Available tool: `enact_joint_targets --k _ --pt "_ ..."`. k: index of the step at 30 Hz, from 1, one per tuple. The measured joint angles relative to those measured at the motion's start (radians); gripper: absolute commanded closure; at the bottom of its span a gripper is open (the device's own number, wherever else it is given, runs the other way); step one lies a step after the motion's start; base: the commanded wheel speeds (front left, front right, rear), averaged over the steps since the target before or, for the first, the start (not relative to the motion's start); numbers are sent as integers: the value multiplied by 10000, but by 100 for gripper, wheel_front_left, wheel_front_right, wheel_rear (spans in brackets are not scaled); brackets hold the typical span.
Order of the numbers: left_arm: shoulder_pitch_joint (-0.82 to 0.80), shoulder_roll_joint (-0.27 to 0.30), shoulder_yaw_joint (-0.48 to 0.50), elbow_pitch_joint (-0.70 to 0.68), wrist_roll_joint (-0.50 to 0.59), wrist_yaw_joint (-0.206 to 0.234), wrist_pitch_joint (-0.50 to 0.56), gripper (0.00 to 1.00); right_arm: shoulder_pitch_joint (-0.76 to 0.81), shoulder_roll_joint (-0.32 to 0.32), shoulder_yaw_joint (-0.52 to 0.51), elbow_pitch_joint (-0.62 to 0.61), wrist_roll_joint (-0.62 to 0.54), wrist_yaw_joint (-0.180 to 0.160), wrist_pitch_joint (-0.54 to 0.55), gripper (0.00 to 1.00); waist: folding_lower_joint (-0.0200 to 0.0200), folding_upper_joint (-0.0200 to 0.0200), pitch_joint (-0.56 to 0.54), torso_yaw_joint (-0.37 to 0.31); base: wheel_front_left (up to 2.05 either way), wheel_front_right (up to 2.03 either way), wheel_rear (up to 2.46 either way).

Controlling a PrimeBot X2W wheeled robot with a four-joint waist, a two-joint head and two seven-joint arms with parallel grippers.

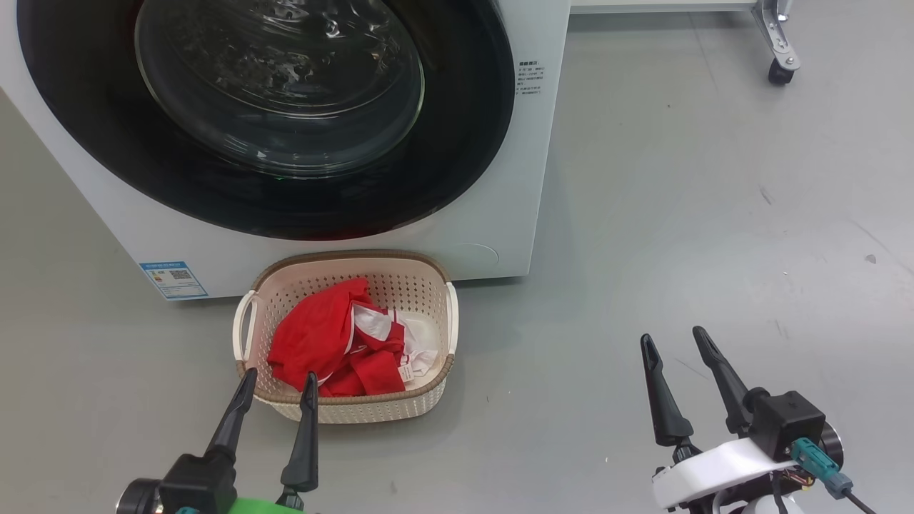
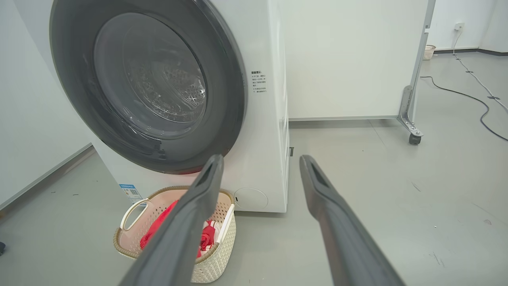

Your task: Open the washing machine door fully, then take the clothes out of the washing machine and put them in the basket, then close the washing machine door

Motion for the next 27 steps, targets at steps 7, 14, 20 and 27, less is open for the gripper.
enact_joint_targets --k 7,14,20,27 --pt "7 2 -10 -100 0 8 10 0 145 12 2 -92 0 -2 0 0 0 0 16 -1 0 0 0" --pt "12 -17 -35 -56 0 6 54 100 152 23 15 -54 0 -2 10 100 0 0 22 -9 0 0 0" --pt "66 -73 -105 332 -69 -6 56 100 388 44 42 297 81 0 12 100 0 0 23 -10 0 0 0" --pt "269 -79 -180 217 -765 -98 54 100 473 56 44 173 752 50 12 100 0 0 -24 14 0 0 0"
